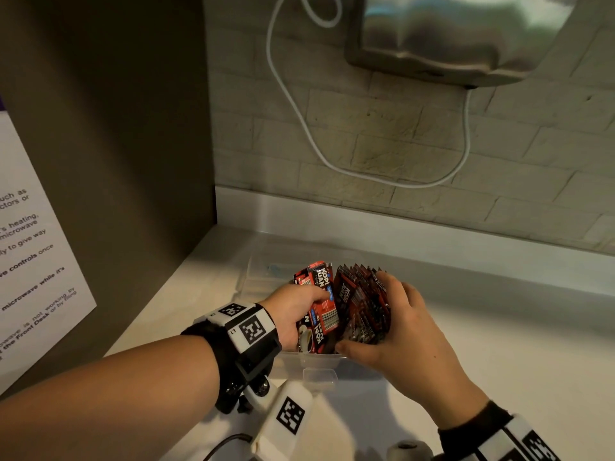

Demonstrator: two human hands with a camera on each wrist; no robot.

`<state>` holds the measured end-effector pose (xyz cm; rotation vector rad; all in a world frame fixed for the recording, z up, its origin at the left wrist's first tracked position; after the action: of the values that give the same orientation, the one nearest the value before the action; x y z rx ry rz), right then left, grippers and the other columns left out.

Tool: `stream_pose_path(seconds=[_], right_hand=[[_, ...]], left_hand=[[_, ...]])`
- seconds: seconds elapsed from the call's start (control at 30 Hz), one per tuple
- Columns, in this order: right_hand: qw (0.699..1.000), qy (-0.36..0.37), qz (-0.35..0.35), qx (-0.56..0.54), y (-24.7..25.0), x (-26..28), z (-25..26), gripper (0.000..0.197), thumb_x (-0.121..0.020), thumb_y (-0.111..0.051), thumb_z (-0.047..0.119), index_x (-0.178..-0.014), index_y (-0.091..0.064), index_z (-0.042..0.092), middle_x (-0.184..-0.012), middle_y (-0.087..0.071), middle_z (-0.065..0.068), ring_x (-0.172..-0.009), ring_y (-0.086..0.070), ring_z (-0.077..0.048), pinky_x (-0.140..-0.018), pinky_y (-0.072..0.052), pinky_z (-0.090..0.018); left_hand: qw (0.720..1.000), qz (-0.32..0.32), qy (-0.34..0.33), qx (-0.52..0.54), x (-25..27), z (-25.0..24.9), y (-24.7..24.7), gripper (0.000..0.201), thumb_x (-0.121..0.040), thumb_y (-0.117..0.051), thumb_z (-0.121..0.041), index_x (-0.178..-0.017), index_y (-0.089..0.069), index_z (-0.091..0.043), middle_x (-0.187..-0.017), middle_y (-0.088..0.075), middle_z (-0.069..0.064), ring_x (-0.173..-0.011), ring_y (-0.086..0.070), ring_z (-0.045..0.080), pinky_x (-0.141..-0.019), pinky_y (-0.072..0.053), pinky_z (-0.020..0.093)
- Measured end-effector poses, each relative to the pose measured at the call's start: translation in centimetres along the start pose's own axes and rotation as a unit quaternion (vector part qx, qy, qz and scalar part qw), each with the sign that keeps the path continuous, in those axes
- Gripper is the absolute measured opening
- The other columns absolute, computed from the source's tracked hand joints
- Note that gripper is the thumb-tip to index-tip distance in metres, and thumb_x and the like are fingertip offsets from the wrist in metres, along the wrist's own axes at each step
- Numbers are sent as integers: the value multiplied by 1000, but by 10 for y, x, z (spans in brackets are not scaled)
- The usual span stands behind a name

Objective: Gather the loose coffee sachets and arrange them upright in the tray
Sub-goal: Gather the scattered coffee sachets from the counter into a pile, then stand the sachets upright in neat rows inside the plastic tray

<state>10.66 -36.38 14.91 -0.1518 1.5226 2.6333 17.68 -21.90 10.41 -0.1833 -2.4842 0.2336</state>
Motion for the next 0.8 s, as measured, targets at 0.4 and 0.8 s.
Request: stream_pose_path(seconds=[0.4, 0.8], right_hand=[[984, 63, -156, -62, 29, 6, 25, 83, -65, -67, 53, -137, -37, 25, -124, -43, 16, -119, -39, -2, -102, -38, -35], [975, 101, 98, -172, -46, -18, 106, 58, -67, -81, 29, -104, -36, 24, -102, -56, 4, -89, -60, -8, -71, -53, -24]], left_hand=[[999, -8, -47, 26, 15, -26, 33, 19, -89, -65, -13, -107, -61, -6, -92, -73, 18, -84, -69, 32, -80, -53, 46], [986, -9, -148, 74, 38, -24, 65, 15, -85, -64, -11, -98, -69, -5, -84, -73, 16, -67, -70, 25, -64, -56, 35]])
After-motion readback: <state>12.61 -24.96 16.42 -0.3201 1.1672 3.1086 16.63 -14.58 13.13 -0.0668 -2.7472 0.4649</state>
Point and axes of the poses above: each hand's wrist, its own x-axis away from the middle knuckle, its own y-axis out of the back of the hand, z = x × y, the point moved 4 cm from there along -x, towards the middle knuckle
